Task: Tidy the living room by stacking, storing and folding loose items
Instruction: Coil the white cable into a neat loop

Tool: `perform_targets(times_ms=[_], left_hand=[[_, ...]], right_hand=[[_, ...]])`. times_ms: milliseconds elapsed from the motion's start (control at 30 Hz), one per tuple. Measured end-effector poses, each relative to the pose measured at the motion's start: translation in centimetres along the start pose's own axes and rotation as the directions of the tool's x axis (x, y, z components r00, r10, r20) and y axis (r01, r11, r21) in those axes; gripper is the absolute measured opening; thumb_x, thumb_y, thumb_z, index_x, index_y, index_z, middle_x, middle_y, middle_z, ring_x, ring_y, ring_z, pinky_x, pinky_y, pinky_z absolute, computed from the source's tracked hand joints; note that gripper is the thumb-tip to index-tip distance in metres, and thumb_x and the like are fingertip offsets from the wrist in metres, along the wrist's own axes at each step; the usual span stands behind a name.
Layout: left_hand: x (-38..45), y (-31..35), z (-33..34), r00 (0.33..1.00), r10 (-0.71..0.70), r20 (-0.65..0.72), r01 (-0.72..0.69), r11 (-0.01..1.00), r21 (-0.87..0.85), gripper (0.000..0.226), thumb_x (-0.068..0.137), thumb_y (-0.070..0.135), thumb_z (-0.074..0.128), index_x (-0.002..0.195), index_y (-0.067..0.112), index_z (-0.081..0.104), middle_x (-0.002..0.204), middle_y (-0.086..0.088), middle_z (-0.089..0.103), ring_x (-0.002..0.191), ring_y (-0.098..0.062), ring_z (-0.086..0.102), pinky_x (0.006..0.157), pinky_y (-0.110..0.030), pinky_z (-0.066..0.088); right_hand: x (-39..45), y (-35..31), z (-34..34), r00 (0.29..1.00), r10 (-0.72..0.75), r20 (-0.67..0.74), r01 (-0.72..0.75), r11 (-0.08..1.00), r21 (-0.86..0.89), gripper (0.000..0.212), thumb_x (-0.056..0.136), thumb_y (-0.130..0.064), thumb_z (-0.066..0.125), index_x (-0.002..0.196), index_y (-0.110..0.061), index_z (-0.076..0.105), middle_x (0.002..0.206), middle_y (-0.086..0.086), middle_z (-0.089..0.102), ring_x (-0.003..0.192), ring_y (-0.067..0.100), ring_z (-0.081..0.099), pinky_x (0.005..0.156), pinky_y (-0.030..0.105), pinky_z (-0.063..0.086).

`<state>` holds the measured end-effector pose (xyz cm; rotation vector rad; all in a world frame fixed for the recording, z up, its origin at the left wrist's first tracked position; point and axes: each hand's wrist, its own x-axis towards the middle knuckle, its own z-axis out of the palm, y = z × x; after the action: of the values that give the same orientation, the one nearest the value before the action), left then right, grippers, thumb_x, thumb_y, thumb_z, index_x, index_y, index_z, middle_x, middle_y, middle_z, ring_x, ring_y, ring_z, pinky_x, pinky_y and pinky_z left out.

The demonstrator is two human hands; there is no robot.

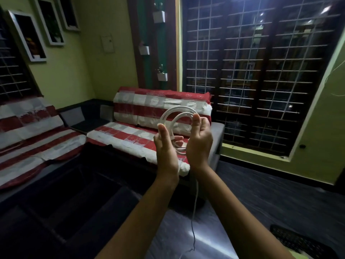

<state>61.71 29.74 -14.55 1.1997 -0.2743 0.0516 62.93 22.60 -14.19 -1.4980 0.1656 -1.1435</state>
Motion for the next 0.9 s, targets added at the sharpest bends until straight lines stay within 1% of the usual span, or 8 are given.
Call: perform_targets(times_ms=[100, 200, 267, 367, 500, 700, 800, 900], left_hand=[[0.5, 0.3, -2.5, 0.97, -0.15, 0.191, 0.135, 0.987, 0.09, 0.096, 0.067, 0.083, 0.045, 0.14, 0.02, 0.034, 0.117, -0.012, 0.066, 0.1, -0.021, 0.067, 0.091, -0.039, 0.05], [1.5, 1.0, -4.0, 0.961, -0.214, 0.173, 0.164, 0.95, 0.268, 0.105, 0.061, 0.066, 0.072, 0.143, 0.027, 0.02, 0.143, -0.011, 0.04, 0.118, -0.02, 0.05, 0.096, -0.039, 0.045], [2.5, 1.7, -4.8, 0.992, -0.019, 0.125, -0.052, 0.84, 0.54, 0.121, 0.054, 0.059, 0.081, 0.147, 0.031, 0.009, 0.154, -0.01, 0.017, 0.135, -0.024, 0.032, 0.105, -0.04, 0.037], [4.1, 3.5, -5.2, 0.914, 0.046, 0.403, -0.317, 0.699, 0.641, 0.118, 0.068, 0.027, 0.082, 0.15, 0.033, -0.002, 0.156, -0.009, 0.02, 0.136, -0.02, 0.034, 0.102, -0.035, 0.036], [5.3, 4.4, -5.6, 0.788, -0.083, 0.61, -0.14, 0.941, 0.308, 0.076, 0.08, 0.005, 0.069, 0.143, 0.026, 0.031, 0.11, -0.012, 0.068, 0.102, -0.024, 0.067, 0.087, -0.038, 0.054], [4.5, 2.7, -5.6, 0.792, -0.103, 0.602, 0.075, 0.995, 0.071, 0.041, 0.091, 0.042, 0.051, 0.117, 0.01, 0.057, 0.086, -0.005, 0.066, 0.075, -0.017, 0.065, 0.066, -0.027, 0.055], [5.2, 5.2, -4.7, 0.882, -0.098, 0.461, -0.053, 0.951, 0.305, 0.071, 0.085, 0.068, 0.032, 0.095, 0.005, 0.064, 0.073, -0.004, 0.066, 0.066, -0.016, 0.064, 0.062, -0.028, 0.052], [5.3, 6.3, -2.6, 0.924, -0.097, 0.369, -0.121, 0.843, 0.525, 0.074, 0.083, 0.078, 0.028, 0.072, 0.012, 0.059, 0.056, 0.002, 0.055, 0.05, -0.011, 0.054, 0.054, -0.025, 0.045]], right_hand=[[1.0, -0.5, -0.6, 0.98, -0.067, 0.185, 0.078, 0.996, -0.053, 0.019, 0.1, -0.033, 0.042, 0.092, -0.02, 0.053, 0.078, -0.007, 0.059, 0.063, -0.003, 0.057, 0.054, 0.013, 0.045], [2.5, -0.8, -1.1, 0.916, -0.094, 0.391, 0.164, 0.975, -0.15, 0.023, 0.099, -0.035, 0.045, 0.096, -0.015, 0.056, 0.078, -0.012, 0.057, 0.068, -0.003, 0.055, 0.062, 0.017, 0.046], [3.4, -1.4, -1.1, 0.837, -0.029, 0.546, 0.174, 0.961, -0.217, 0.023, 0.097, -0.039, 0.046, 0.095, -0.018, 0.056, 0.08, -0.013, 0.056, 0.072, -0.002, 0.054, 0.066, 0.018, 0.046], [4.3, -2.6, -0.8, 0.723, 0.059, 0.688, 0.154, 0.957, -0.244, 0.018, 0.097, -0.037, 0.049, 0.087, -0.024, 0.056, 0.075, -0.011, 0.055, 0.062, -0.002, 0.05, 0.06, 0.021, 0.041], [5.3, -3.7, -1.1, 0.706, 0.079, 0.704, 0.025, 0.99, -0.137, 0.015, 0.098, -0.029, 0.048, 0.09, -0.02, 0.058, 0.073, -0.008, 0.053, 0.052, -0.002, 0.046, 0.05, 0.014, 0.037], [4.8, -3.0, -1.1, 0.746, 0.016, 0.665, 0.118, 0.98, -0.157, 0.014, 0.096, -0.031, 0.051, 0.085, -0.025, 0.057, 0.082, -0.007, 0.063, 0.073, 0.003, 0.062, 0.067, 0.025, 0.051], [4.7, -3.5, -1.0, 0.641, 0.04, 0.767, 0.232, 0.942, -0.243, 0.016, 0.097, -0.03, 0.05, 0.09, -0.018, 0.058, 0.079, -0.01, 0.058, 0.063, -0.007, 0.054, 0.059, 0.012, 0.042], [4.8, -4.1, -0.3, 0.577, 0.026, 0.817, 0.384, 0.874, -0.299, 0.023, 0.098, -0.03, 0.047, 0.092, -0.01, 0.057, 0.079, -0.006, 0.056, 0.069, 0.002, 0.055, 0.063, 0.017, 0.047]])
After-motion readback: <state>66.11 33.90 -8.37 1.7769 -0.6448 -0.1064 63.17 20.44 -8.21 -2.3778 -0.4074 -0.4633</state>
